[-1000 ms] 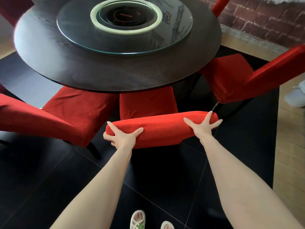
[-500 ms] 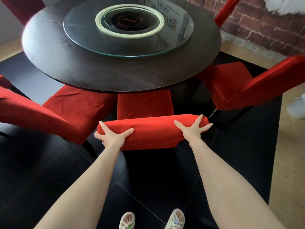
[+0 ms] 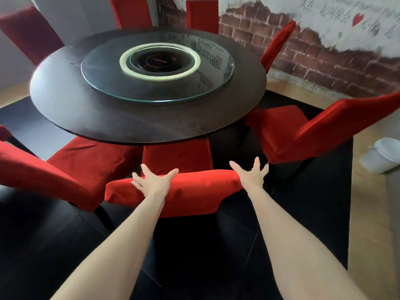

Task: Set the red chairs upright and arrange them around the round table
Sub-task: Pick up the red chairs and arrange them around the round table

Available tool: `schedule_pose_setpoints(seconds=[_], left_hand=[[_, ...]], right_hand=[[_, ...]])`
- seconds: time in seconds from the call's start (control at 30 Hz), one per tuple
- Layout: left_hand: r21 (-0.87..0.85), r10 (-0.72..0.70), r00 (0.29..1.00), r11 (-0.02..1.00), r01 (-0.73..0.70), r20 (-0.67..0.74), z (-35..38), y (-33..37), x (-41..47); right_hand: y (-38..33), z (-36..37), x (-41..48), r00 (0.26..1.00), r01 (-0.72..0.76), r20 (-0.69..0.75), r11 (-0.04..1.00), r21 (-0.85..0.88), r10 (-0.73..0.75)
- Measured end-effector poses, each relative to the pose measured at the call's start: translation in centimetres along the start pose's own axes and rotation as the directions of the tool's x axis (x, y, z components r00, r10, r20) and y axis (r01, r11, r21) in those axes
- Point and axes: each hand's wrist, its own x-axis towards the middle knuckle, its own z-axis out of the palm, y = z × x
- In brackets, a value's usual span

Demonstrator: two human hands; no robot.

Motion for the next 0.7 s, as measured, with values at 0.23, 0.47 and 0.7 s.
schedule_pose_setpoints(seconds=[0.23,0.47,0.7], left_hand=[[-0.14,0.221,0.967,0.969,-0.204,0.123,6.6,10.1,-6.5],[-0.269,0.467,0.843,0.876,-0.401,0.265,15.3,19.4,-15.2],[-0.371,0.631,0.667,0.775,-0.512,0.396,24.0,27.1,-23.4]], right_hand=[[-2.4,-10.6,3.2,0.985,0.139,-0.115,0.986,0.094,-0.128],[-2.6,-23.5,5.9,0.945,0.247,-0.253,0.96,0.133,-0.208],[-2.1,-36.2,8.3,0.869,0.327,-0.44,0.93,0.171,-0.225]])
